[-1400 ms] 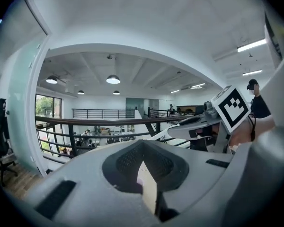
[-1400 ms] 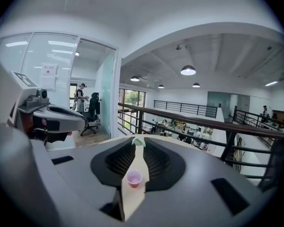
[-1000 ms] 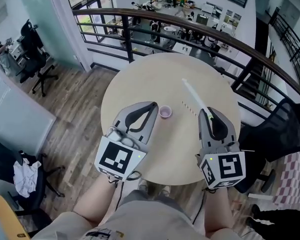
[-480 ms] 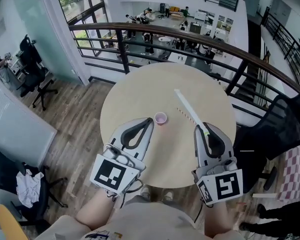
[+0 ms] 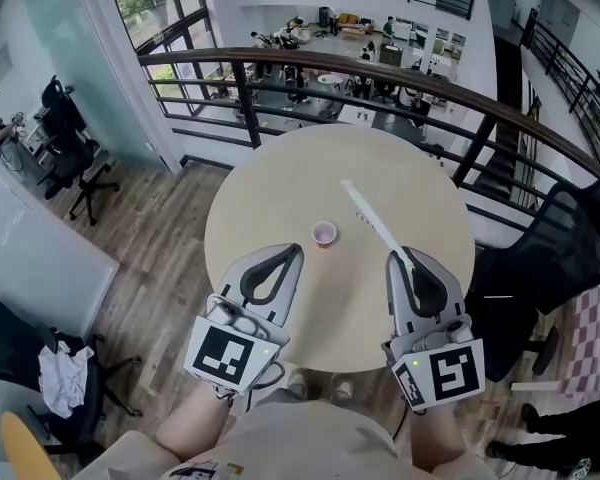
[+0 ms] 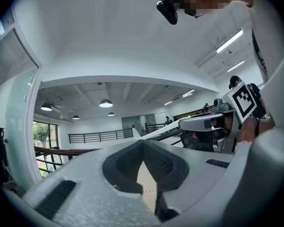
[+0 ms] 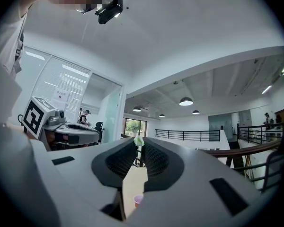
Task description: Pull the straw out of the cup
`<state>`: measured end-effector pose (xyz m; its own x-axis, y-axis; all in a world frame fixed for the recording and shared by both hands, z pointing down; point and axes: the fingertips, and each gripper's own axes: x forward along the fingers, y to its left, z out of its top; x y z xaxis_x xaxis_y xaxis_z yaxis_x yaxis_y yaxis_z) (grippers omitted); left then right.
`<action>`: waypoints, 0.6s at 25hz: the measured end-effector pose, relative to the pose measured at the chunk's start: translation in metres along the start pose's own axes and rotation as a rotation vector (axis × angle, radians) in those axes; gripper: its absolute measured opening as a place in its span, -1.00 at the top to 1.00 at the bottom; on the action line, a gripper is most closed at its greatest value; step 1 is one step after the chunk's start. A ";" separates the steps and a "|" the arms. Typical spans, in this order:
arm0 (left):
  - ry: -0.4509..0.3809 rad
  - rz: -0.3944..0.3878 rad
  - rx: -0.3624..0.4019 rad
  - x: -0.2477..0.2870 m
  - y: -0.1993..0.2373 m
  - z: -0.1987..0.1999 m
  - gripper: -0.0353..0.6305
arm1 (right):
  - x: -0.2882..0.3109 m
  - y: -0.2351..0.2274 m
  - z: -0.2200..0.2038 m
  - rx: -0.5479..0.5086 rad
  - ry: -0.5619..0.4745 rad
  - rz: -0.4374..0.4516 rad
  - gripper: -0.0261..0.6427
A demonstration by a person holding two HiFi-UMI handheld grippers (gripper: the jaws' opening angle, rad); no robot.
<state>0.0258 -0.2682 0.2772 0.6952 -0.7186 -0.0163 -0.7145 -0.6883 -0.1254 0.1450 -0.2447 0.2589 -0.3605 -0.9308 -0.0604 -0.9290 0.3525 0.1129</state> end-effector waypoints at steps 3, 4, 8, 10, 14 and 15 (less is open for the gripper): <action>-0.002 0.001 0.003 -0.002 0.000 0.000 0.86 | -0.001 0.000 -0.002 -0.002 0.006 0.005 0.78; -0.001 0.002 0.003 -0.003 0.001 0.000 0.86 | 0.000 0.002 -0.002 -0.004 0.008 0.008 0.78; 0.008 -0.002 -0.006 -0.004 0.005 -0.003 0.86 | 0.006 0.010 -0.008 -0.022 0.037 0.036 0.78; 0.011 -0.007 -0.016 -0.004 0.005 -0.005 0.86 | 0.007 0.013 -0.011 -0.024 0.049 0.046 0.78; 0.009 -0.011 -0.021 -0.006 0.007 -0.006 0.86 | 0.009 0.015 -0.013 -0.027 0.059 0.046 0.78; 0.009 -0.012 -0.022 -0.006 0.007 -0.006 0.86 | 0.009 0.014 -0.013 -0.028 0.060 0.044 0.78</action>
<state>0.0159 -0.2696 0.2828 0.7027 -0.7114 -0.0056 -0.7080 -0.6986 -0.1037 0.1294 -0.2491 0.2731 -0.3942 -0.9190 0.0044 -0.9095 0.3907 0.1420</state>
